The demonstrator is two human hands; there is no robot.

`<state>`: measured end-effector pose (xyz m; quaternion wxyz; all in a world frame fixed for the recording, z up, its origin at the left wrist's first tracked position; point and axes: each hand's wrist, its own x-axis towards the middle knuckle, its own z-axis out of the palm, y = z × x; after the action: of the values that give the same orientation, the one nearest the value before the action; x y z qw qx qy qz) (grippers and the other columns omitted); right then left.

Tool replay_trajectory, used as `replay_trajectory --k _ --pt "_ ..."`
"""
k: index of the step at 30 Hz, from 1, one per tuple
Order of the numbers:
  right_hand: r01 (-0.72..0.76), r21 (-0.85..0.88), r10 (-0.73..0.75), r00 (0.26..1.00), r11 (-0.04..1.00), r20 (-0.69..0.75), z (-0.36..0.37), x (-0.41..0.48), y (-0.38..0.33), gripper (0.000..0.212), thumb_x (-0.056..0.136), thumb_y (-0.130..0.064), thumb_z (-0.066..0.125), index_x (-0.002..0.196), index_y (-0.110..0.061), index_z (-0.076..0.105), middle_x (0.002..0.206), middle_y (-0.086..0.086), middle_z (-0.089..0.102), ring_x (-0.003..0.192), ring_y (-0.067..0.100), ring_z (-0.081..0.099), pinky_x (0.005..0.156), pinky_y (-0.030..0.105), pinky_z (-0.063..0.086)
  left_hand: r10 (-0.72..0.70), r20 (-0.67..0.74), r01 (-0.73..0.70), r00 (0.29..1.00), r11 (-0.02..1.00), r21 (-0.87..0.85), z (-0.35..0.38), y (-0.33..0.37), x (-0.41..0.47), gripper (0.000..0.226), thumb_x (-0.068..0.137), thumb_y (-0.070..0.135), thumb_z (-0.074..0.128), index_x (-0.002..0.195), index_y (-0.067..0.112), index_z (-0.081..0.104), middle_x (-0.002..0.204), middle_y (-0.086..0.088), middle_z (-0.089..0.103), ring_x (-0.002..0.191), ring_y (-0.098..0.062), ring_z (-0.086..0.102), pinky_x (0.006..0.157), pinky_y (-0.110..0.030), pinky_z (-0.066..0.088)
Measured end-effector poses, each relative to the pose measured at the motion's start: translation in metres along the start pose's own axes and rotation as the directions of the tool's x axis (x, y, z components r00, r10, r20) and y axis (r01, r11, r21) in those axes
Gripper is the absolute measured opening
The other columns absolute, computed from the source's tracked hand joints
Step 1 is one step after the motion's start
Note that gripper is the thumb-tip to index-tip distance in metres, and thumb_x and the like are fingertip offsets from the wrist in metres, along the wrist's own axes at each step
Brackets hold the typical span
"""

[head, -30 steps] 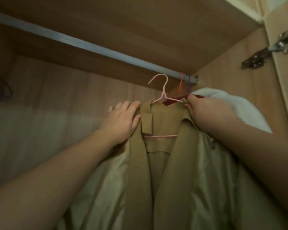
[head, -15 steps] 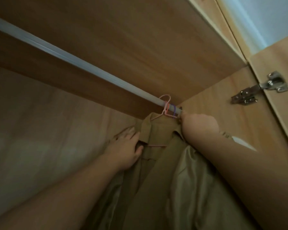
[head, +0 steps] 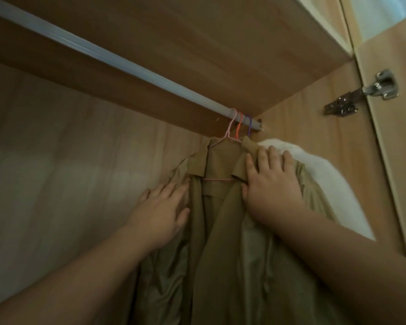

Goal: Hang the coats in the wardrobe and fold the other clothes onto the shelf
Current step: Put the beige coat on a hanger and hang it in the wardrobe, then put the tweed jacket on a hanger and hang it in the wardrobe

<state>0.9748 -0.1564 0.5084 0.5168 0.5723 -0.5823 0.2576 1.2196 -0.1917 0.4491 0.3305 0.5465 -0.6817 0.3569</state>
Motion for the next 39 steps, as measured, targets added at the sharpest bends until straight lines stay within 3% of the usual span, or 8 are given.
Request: replay_trajectory --k 3,10,17,20,25,29,33,39 --pt "0.054 0.128 -0.068 0.992 0.990 0.110 0.002 -0.050 -0.007 0.066 0.099 -0.046 0.021 0.157 -0.019 0.006 0.165 0.012 0.007 0.151 0.032 0.002 0.119 0.057 0.000 -0.029 0.051 0.027 0.998 0.999 0.021 -0.019 0.012 -0.045 0.079 0.083 0.066 0.005 0.155 0.034 0.014 0.163 0.000 0.022 0.148 -0.023 0.022 0.120 -0.046 0.022" --pt "0.054 0.519 -0.171 0.969 0.853 0.180 -0.018 -0.225 -0.023 0.070 0.076 -0.041 0.048 0.142 -0.020 0.048 0.141 0.009 0.052 0.136 0.030 0.040 0.118 0.049 0.021 -0.150 0.200 0.140 0.968 0.988 0.061 -0.069 0.074 -0.194 0.077 0.084 0.068 0.010 0.153 0.035 0.021 0.162 0.000 0.025 0.149 -0.025 0.021 0.119 -0.045 0.023" --pt "-0.026 0.757 -0.255 0.933 0.653 0.252 -0.061 -0.384 0.023 0.071 0.084 -0.039 0.044 0.152 -0.026 0.028 0.156 0.002 0.033 0.146 0.025 0.022 0.121 0.045 0.016 -0.297 0.372 0.269 0.879 0.955 0.128 -0.119 0.176 -0.346 0.079 0.085 0.071 0.007 0.155 0.036 0.013 0.163 0.000 0.021 0.150 -0.025 0.017 0.120 -0.046 0.021" --pt "-0.065 0.784 -0.302 0.901 0.617 0.312 -0.076 -0.452 0.050 0.070 0.085 -0.039 0.045 0.152 -0.027 0.026 0.159 0.001 0.028 0.148 0.024 0.017 0.120 0.049 0.018 -0.360 0.463 0.328 0.810 0.932 0.152 -0.145 0.228 -0.409 0.079 0.085 0.072 0.006 0.155 0.037 0.012 0.164 0.003 0.019 0.151 -0.023 0.014 0.121 -0.045 0.017" --pt "-0.156 0.787 -0.321 0.853 0.596 0.412 -0.112 -0.568 0.108 0.067 0.081 -0.037 0.050 0.145 -0.024 0.042 0.151 0.004 0.043 0.141 0.028 0.034 0.112 0.047 0.035 -0.430 0.554 0.414 0.713 0.896 0.162 -0.192 0.307 -0.504 0.067 0.097 0.063 0.030 0.156 0.037 0.013 0.165 0.004 0.017 0.153 -0.021 0.010 0.123 -0.046 0.012" --pt "-0.162 0.774 -0.351 0.821 0.612 0.450 -0.148 -0.647 0.163 0.067 0.083 -0.037 0.052 0.148 -0.022 0.041 0.152 0.007 0.042 0.140 0.029 0.037 0.112 0.044 0.036 -0.403 0.593 0.386 0.697 0.908 0.164 -0.231 0.367 -0.576 0.076 0.088 0.067 0.016 0.155 0.033 0.024 0.162 0.000 0.027 0.152 -0.025 0.017 0.121 -0.049 0.019" --pt "-0.180 0.735 -0.370 0.771 0.654 0.518 -0.198 -0.710 0.219 0.063 0.091 -0.040 0.045 0.151 -0.025 0.030 0.154 0.002 0.036 0.144 0.023 0.027 0.116 0.042 0.031 -0.353 0.690 0.400 0.632 0.911 0.099 -0.261 0.418 -0.631 0.080 0.084 0.069 0.012 0.154 0.033 0.024 0.163 -0.001 0.026 0.152 -0.025 0.015 0.121 -0.047 0.019" --pt "-0.272 0.641 -0.304 0.706 0.718 0.640 -0.268 -0.801 0.290 0.061 0.092 -0.035 0.054 0.147 -0.022 0.033 0.150 0.001 0.040 0.142 0.026 0.030 0.116 0.043 0.031 -0.217 0.740 0.370 0.637 0.928 -0.046 -0.306 0.488 -0.682 0.067 0.096 0.061 0.029 0.156 0.033 0.017 0.165 0.001 0.019 0.153 -0.024 0.008 0.123 -0.047 0.015"
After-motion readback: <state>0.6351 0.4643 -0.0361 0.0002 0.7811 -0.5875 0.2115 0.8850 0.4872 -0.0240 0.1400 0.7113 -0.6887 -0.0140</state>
